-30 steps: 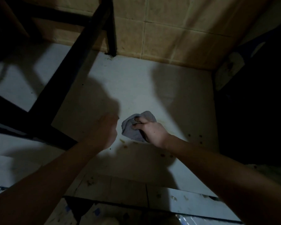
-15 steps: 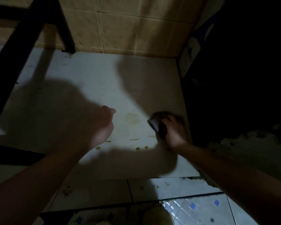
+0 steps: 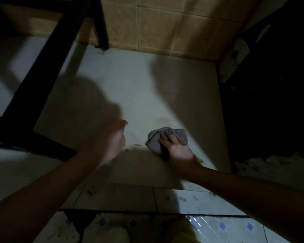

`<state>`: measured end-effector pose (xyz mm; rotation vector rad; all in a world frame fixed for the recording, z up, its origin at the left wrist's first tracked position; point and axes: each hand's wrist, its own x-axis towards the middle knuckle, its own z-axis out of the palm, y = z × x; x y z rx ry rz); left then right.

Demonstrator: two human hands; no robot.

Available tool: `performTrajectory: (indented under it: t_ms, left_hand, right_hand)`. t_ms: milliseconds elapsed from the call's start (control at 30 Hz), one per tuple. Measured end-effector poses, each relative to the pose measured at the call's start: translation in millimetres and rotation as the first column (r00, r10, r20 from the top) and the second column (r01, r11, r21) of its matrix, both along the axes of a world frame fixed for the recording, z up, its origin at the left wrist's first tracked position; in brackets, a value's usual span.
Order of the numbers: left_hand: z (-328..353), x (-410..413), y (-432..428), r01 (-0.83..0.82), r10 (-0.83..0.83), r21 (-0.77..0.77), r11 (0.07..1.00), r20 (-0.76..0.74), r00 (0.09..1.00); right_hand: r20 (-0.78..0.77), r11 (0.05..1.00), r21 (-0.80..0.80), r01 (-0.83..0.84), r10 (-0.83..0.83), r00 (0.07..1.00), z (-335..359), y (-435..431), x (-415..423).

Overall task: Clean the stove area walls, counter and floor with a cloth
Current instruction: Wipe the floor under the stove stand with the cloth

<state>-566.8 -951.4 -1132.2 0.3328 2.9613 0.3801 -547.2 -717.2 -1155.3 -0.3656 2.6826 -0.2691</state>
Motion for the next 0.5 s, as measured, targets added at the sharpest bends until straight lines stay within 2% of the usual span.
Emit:
performTrajectory:
  t_ms: [133, 233, 367, 500]
  left_hand:
    - [3.0, 24.0, -24.1, -0.11, 0.105, 0.074, 0.991, 0.07, 0.992]
    - [0.6, 38.4, -41.9, -0.163, 0.161, 0.053, 0.985, 0.033, 0.986]
    - [-3.9, 55.7, -65.9, -0.083, 0.097, -0.108, 0.991, 0.128, 0.987]
    - [1.8, 65.6, -73.2, -0.077, 0.086, -0.116, 0.99, 0.082, 0.993]
  right_hand:
    - [0.02, 0.99, -0.004, -0.144, 0.144, 0.989, -2.1, -33.5, -3.0]
    - [0.023, 0.983, -0.039, -0.182, 0.183, 0.983, 1.9, -62.6, -11.0]
    - [0.005, 0.959, -0.082, -0.271, 0.272, 0.962, 8.1, -97.7, -22.4]
    - [0.021, 0.922, -0.136, -0.363, 0.369, 0.929, 5.5, -130.6, -29.8]
